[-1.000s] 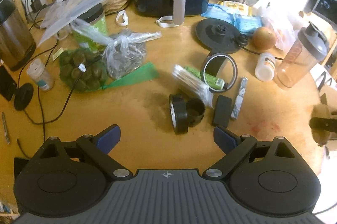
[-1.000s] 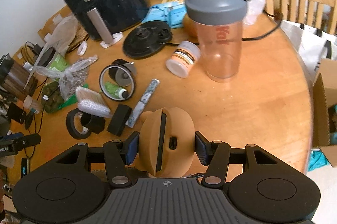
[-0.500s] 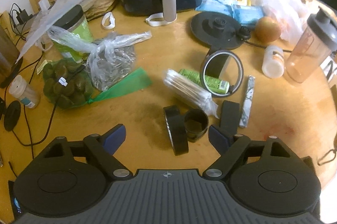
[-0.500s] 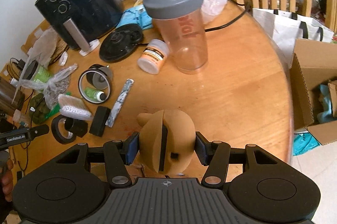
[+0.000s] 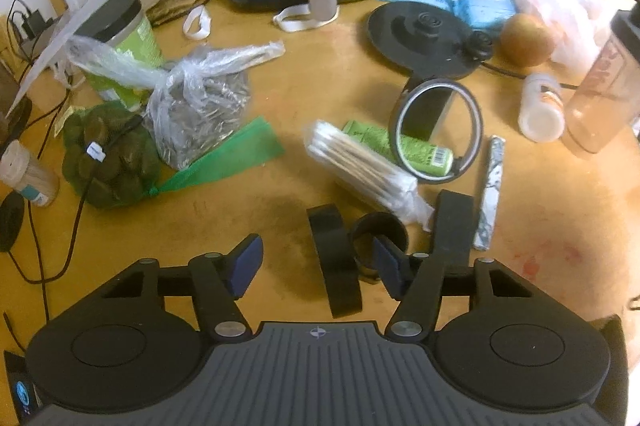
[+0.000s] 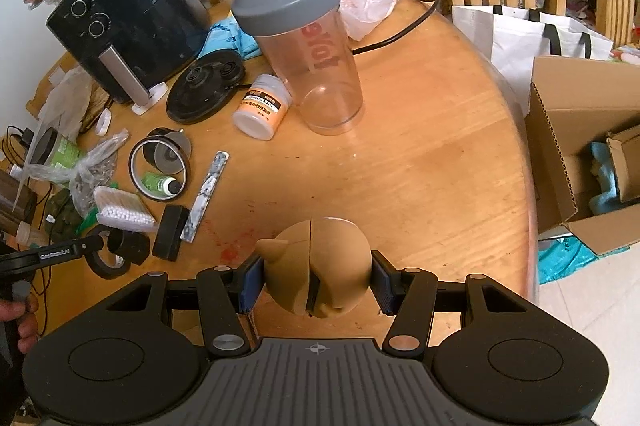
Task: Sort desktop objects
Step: 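Carry the tan toy with the right tool while the left tool grasps a black tape roll, then carry the tan toy with the right tool while the left tool carries the tape roll to the box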
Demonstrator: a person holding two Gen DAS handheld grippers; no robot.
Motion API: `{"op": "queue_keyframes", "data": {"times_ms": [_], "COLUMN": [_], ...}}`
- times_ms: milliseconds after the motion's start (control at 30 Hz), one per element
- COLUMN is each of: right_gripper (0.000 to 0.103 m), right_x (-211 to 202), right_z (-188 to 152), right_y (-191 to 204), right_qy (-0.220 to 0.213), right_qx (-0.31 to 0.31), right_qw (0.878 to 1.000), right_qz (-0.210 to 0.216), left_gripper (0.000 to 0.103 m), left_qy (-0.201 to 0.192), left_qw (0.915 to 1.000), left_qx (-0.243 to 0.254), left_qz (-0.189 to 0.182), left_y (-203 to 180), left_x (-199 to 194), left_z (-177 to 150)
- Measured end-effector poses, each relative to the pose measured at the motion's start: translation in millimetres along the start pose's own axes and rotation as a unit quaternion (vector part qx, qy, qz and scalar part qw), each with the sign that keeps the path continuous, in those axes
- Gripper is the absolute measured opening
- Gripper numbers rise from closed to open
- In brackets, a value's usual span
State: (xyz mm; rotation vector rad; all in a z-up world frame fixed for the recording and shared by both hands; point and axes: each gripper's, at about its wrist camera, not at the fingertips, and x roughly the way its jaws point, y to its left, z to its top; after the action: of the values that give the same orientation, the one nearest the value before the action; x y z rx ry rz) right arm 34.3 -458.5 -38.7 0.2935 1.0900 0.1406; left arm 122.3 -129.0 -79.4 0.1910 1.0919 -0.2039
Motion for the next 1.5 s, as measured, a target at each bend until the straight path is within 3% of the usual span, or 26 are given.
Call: {"op": "queue_keyframes", "data": {"times_ms": [100, 133, 600, 1500], "right_gripper": [0.058, 0.057, 0.058, 0.058], "right_x": [-1, -1, 2, 16], "right_z": [0, 1, 3, 36], "right_y": [-1, -1, -7, 22], "right_qy": [-0.001, -0.001, 0.006, 0.032], "right_qx": [0.000, 0.001, -0.007, -0.104], "right_qw": [1.000, 1.000, 1.000, 0.991], "right_qz": [0.000, 0.000, 0.005, 0.080], "left_gripper": [0.025, 0.020, 0.017, 0.017], "left_qy": [0.021, 0.032, 0.036, -0.027], "left_qw": [0.9996, 0.9991, 0.9971, 0.9922], "left_qx": [-0.017, -0.027, -0.067, -0.119], "left_qz": [0.001, -0.001, -0.007, -0.025], "left_y": [4, 6, 18, 15], "left_x": [9, 12, -1, -111], "left_z": [0, -1, -6, -35]}}
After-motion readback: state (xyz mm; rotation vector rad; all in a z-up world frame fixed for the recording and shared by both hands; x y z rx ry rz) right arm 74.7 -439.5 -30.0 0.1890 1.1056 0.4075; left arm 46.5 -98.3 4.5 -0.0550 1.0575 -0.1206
